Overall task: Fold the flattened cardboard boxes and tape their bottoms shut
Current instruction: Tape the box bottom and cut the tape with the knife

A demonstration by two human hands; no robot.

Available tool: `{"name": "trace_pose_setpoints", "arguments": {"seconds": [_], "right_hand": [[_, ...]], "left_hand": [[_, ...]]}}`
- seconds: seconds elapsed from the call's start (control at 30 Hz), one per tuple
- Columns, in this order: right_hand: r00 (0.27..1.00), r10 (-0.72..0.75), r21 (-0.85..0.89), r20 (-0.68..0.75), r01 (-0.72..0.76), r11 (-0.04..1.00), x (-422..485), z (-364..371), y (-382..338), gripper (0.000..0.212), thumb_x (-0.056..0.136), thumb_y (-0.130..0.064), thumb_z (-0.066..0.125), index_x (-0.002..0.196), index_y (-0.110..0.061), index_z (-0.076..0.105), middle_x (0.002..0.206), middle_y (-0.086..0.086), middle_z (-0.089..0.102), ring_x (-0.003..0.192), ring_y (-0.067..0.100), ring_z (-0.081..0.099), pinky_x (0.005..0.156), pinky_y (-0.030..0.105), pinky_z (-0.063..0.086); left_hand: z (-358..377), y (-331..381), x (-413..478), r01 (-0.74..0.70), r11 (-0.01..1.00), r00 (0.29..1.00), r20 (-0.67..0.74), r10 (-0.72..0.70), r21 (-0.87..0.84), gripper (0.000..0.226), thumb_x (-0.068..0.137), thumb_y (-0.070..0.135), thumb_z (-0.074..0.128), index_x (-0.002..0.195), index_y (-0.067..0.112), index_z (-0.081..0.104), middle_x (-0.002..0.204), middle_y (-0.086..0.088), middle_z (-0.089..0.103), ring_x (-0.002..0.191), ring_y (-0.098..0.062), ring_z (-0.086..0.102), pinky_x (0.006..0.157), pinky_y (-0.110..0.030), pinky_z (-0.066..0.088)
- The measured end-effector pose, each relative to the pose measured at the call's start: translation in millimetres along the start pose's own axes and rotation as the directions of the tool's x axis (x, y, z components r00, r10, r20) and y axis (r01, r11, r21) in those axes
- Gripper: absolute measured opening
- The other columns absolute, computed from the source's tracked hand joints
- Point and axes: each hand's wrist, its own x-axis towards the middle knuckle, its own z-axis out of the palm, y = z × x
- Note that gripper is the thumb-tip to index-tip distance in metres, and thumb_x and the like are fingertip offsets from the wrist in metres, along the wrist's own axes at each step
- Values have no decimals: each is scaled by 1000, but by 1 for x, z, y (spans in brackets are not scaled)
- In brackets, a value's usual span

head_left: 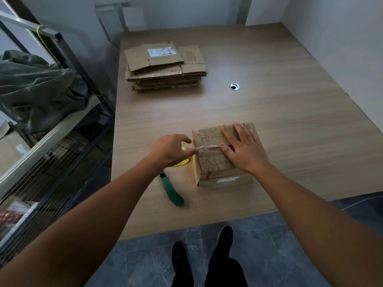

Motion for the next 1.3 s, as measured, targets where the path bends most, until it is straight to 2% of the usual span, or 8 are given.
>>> {"name": "trace_pose_setpoints", "arguments": {"seconds": [0.17, 0.27, 0.47, 0.57, 0.73, 0.97, 1.17, 1.3], "right_hand": [[995, 99, 202, -26, -92, 975, 4, -9, -3, 77, 97, -65, 43, 158, -50, -1, 171, 1, -9, 156, 19, -11, 124, 38, -5], [992, 96, 308, -83, -66, 949, 10, -11, 1, 80, 92, -63, 52, 160, -44, 15, 171, 3, 1, 157, 21, -8, 125, 41, -3], [718, -252, 196, -649, 478, 856, -63, 10, -58, 50, 93, -30, 65, 133, 1, 61, 143, 19, 56, 146, 37, 37, 121, 55, 26], [688, -453, 209, -567, 652, 729, -109, 77, -126, 47, 93, -28, 72, 126, 4, 66, 134, 21, 62, 136, 38, 51, 114, 55, 38], [989, -82, 417, -124, 127, 900, -86, 161, -179, 82, 90, -50, 69, 148, 0, 40, 137, 21, 49, 125, 38, 44, 107, 49, 43], [998, -62, 224, -16, 64, 972, -57, 167, -187, 38, 92, -30, 69, 114, -1, 58, 113, 21, 58, 102, 41, 55, 83, 49, 46], [925, -109, 510, 364, -100, 854, -138, 118, -104, 13, 102, -25, 47, 113, -17, 45, 77, 6, 57, 68, 24, 57, 57, 41, 39], [985, -27, 606, 171, -84, 791, -188, 69, -62, 16, 103, -45, 51, 110, -32, 49, 66, -9, 52, 57, 6, 53, 50, 17, 35]], "left_hand": [[3, -7, 9, -56, 995, 998, -10, 55, -83, 86, 85, 71, 62, 157, 43, 22, 123, -4, 66, 109, -23, 63, 87, -39, 54], [1, -13, 19, -117, 992, 990, 78, 121, -54, 78, 89, 72, 54, 155, 56, 16, 154, -5, 40, 131, -28, 51, 102, -46, 49], [-1, -12, 29, -187, 982, 979, 81, 185, 12, 67, 92, 67, 54, 153, 50, 33, 164, -3, 28, 144, -28, 39, 113, -47, 37], [0, -13, 30, -200, 980, 978, 59, 199, 12, 67, 91, 67, 56, 152, 49, 37, 163, -1, 31, 144, -23, 40, 115, -42, 36], [1, -17, 33, -225, 974, 973, 59, 224, 12, 67, 91, 71, 51, 152, 51, 34, 162, 3, 33, 143, -20, 41, 112, -42, 39], [4, -18, 31, -277, 960, 961, 28, 276, 27, 64, 95, 64, 51, 154, 46, 35, 161, 10, 37, 144, -15, 39, 114, -38, 37], [1, -12, 28, -261, 965, 964, 61, 260, 10, 64, 95, 63, 53, 154, 47, 35, 164, 9, 31, 147, -17, 36, 116, -39, 33], [5, -12, 23, -273, 961, 960, 56, 275, -36, 64, 95, 61, 55, 154, 43, 37, 162, 11, 35, 145, -21, 39, 116, -43, 36]]}}
